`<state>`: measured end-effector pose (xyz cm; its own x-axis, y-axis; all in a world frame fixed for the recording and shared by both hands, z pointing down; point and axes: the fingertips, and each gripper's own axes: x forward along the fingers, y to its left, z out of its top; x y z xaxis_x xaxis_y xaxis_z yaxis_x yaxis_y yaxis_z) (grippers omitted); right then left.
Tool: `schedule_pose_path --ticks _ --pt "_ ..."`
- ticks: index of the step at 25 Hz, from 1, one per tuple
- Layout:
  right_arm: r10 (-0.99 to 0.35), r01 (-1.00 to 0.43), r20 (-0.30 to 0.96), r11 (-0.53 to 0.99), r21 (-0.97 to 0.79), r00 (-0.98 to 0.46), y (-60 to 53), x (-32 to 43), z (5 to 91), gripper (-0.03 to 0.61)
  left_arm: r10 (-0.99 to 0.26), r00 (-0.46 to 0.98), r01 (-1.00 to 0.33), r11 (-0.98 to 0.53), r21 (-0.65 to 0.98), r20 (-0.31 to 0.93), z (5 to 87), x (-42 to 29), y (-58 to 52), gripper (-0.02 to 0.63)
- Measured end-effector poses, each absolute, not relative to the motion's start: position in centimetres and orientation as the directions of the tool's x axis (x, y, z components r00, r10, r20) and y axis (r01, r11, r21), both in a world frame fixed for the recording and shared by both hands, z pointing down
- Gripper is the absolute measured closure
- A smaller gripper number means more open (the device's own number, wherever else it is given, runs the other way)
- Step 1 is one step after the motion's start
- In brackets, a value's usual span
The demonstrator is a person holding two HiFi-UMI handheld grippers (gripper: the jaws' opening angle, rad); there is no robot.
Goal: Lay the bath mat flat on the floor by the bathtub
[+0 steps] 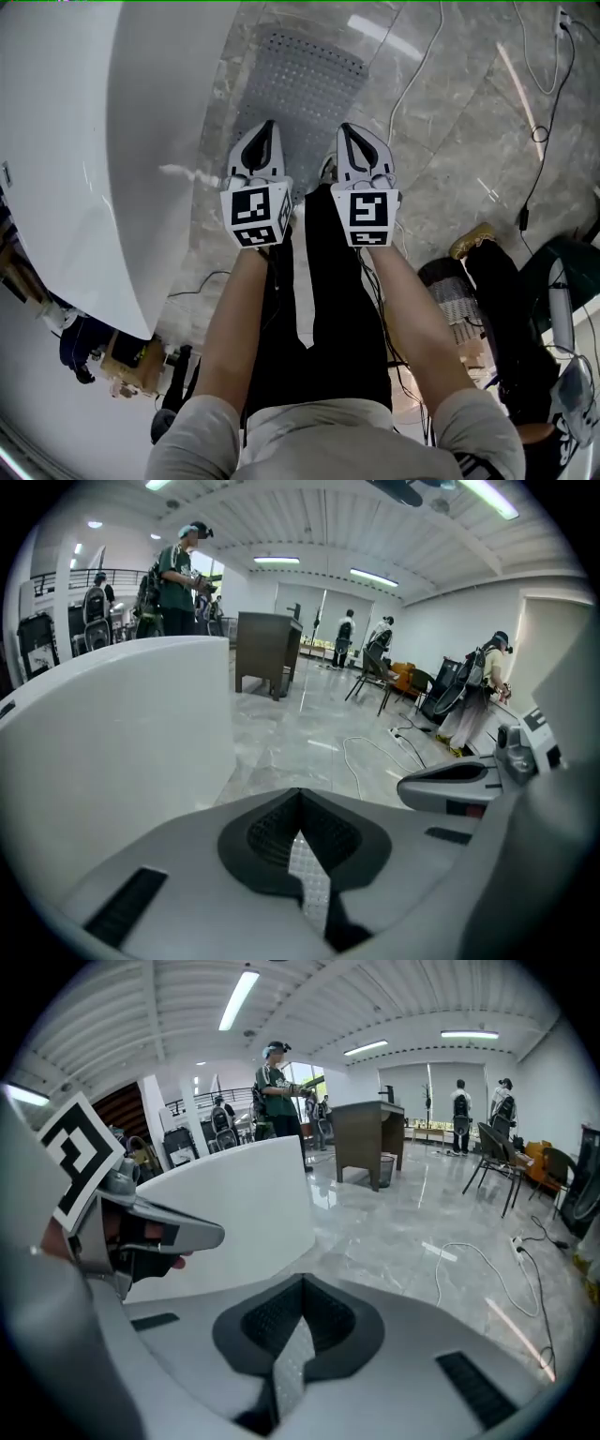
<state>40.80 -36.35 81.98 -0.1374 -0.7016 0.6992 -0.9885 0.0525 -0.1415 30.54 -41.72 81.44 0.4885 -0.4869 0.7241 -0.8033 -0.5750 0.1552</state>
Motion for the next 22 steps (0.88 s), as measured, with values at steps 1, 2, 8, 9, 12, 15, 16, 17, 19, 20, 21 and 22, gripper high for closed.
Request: schedule_pose_path --ticks 1,2,8,9,12,15,16,17,19,20,21,22 --pt "-0.698 -0.988 0.700 0.069 -0.139 -0.147 -36.2 40.1 81.3 0.572 -0.497 0.482 -0.808 -0.570 0.148 0.722 80.6 30.0 -41.7 0.603" --pt "-0.696 -0.987 0.701 0.084 -0.136 -0.156 -36.0 39.5 80.6 0.572 -0.506 0.474 -0.815 -0.562 0.141 0.720 79.8 29.5 -41.5 0.603" --pt "-0.725 -0.986 0.669 0.132 -0.101 -0.166 -35.6 36.4 75.5 0.572 -0.559 0.460 -0.844 -0.517 0.144 0.690 74.1 26.0 -39.3 0.603" --pt "-0.734 -0.986 0.659 0.133 -0.103 -0.168 -35.1 35.7 74.4 0.572 -0.567 0.461 -0.845 -0.515 0.143 0.683 73.0 25.3 -38.5 0.603" --pt "-0.763 -0.987 0.627 0.134 -0.089 -0.160 -33.0 33.9 70.6 0.572 -0.586 0.476 -0.838 -0.528 0.136 0.656 69.3 23.3 -35.9 0.603" --pt "-0.793 -0.984 0.587 0.168 -0.050 -0.165 -30.7 31.9 65.6 0.572 -0.605 0.494 -0.822 -0.558 0.110 0.624 65.1 21.5 -33.0 0.603" --pt "-0.801 -0.983 0.575 0.182 -0.036 -0.170 -29.8 31.3 63.7 0.572 -0.613 0.504 -0.816 -0.569 0.103 0.609 63.3 21.0 -32.1 0.603" --pt "-0.807 -0.981 0.565 0.195 -0.024 -0.174 -29.0 30.7 61.8 0.572 -0.621 0.515 -0.811 -0.577 0.101 0.591 61.4 20.4 -31.3 0.603" --pt "-0.815 -0.977 0.550 0.215 -0.005 -0.182 -27.4 29.4 58.2 0.572 -0.640 0.523 -0.813 -0.572 0.104 0.563 57.7 19.0 -29.7 0.603" --pt "-0.819 -0.974 0.541 0.227 0.003 -0.190 -26.6 28.7 56.4 0.572 -0.651 0.517 -0.821 -0.561 0.106 0.555 56.1 18.1 -28.9 0.603" --pt "-0.824 -0.970 0.529 0.242 0.009 -0.201 -26.0 27.9 54.7 0.572 -0.663 0.510 -0.829 -0.548 0.109 0.548 54.6 17.3 -28.2 0.603" --pt "-0.830 -0.966 0.515 0.259 0.012 -0.216 -25.3 27.0 53.0 0.572 -0.673 0.506 -0.836 -0.536 0.114 0.540 53.2 16.6 -27.5 0.603"
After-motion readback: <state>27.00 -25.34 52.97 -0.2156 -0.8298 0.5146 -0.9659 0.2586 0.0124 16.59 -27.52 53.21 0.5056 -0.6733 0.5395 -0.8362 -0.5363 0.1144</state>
